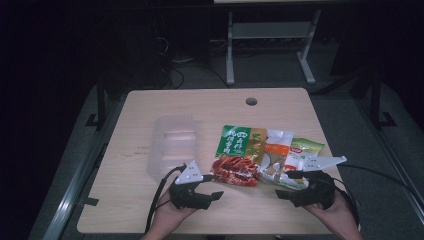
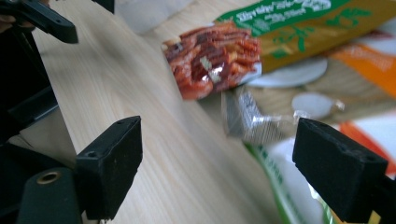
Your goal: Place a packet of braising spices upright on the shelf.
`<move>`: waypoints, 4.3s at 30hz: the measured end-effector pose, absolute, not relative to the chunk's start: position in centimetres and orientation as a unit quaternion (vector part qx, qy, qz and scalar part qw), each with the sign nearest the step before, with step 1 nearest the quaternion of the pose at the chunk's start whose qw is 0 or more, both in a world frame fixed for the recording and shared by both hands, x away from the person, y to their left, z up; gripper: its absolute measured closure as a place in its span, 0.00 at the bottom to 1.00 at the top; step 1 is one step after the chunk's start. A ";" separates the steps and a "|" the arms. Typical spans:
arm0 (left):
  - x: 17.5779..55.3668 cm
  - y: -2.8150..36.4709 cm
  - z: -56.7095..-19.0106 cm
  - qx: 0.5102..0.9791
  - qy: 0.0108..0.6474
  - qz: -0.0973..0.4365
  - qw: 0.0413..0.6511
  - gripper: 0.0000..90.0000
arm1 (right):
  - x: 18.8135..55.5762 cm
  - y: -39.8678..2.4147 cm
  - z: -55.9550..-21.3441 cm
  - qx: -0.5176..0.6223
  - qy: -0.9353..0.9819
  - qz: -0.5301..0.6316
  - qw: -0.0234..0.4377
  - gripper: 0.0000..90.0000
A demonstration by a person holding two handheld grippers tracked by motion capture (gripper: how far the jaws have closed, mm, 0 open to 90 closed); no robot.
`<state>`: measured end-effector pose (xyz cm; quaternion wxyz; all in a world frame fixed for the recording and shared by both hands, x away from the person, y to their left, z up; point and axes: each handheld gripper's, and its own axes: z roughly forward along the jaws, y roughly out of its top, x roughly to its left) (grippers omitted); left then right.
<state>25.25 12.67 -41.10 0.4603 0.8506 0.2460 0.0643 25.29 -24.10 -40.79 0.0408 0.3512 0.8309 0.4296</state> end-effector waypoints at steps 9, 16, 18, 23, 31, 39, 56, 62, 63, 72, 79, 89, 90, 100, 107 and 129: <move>27.1 10.7 -40.9 0.850 0.247 0.058 0.462 0.54 | 28.4 -23.1 -38.5 0.342 0.838 0.424 0.035 0.17; 28.1 9.2 -40.9 0.853 0.247 0.072 0.453 0.61 | 30.9 -22.4 -37.2 0.347 0.838 0.420 0.031 0.17; 28.4 8.9 -41.1 0.852 0.254 0.069 0.452 0.66 | 31.6 -22.1 -36.9 0.351 0.838 0.417 0.030 0.17; 28.9 8.2 -41.5 0.859 0.259 0.086 0.433 0.73 | 33.6 -21.2 -36.3 0.356 0.842 0.404 0.026 0.17; 30.0 6.9 -42.4 0.858 0.283 0.095 0.419 0.86 | 36.9 -19.5 -35.3 0.367 0.842 0.395 0.003 0.19; 30.8 5.5 -43.9 0.868 0.297 0.120 0.378 0.89 | 40.7 -19.2 -38.3 0.428 0.834 0.348 -0.029 0.30; 30.2 4.8 -45.1 0.881 0.300 0.146 0.334 0.88 | 43.9 -19.7 -42.8 0.505 0.809 0.296 -0.052 0.37; 30.1 4.8 -45.3 0.886 0.293 0.150 0.327 0.89 | 44.0 -19.9 -43.1 0.512 0.801 0.306 -0.062 0.39; 30.2 4.8 -45.3 0.887 0.291 0.152 0.326 0.89 | 44.0 -20.0 -43.1 0.514 0.799 0.305 -0.059 0.39; 30.2 4.6 -45.5 0.889 0.286 0.154 0.321 0.89 | 44.2 -19.6 -43.5 0.517 0.793 0.309 -0.089 0.45; 30.2 4.5 -45.7 0.891 0.283 0.154 0.319 0.90 | 44.3 -18.6 -44.4 0.494 0.794 0.324 -0.140 0.50; 30.3 4.5 -46.0 0.896 0.275 0.153 0.314 0.90 | 44.5 -17.8 -45.1 0.476 0.789 0.330 -0.205 0.80; 30.3 4.5 -46.0 0.896 0.275 0.153 0.314 0.90 | 44.5 -17.8 -45.1 0.475 0.789 0.331 -0.207 0.84; 29.7 5.3 -45.4 0.885 0.282 0.123 0.350 0.82 | 43.5 -17.2 -43.5 0.442 0.806 0.350 -0.180 1.00; 28.5 6.2 -44.4 0.880 0.265 0.103 0.381 0.74 | 42.3 -17.0 -41.0 0.411 0.813 0.386 -0.146 1.00; 25.4 9.6 -43.3 0.873 0.221 0.059 0.431 0.33 | 37.8 -17.9 -34.2 0.334 0.820 0.464 -0.016 1.00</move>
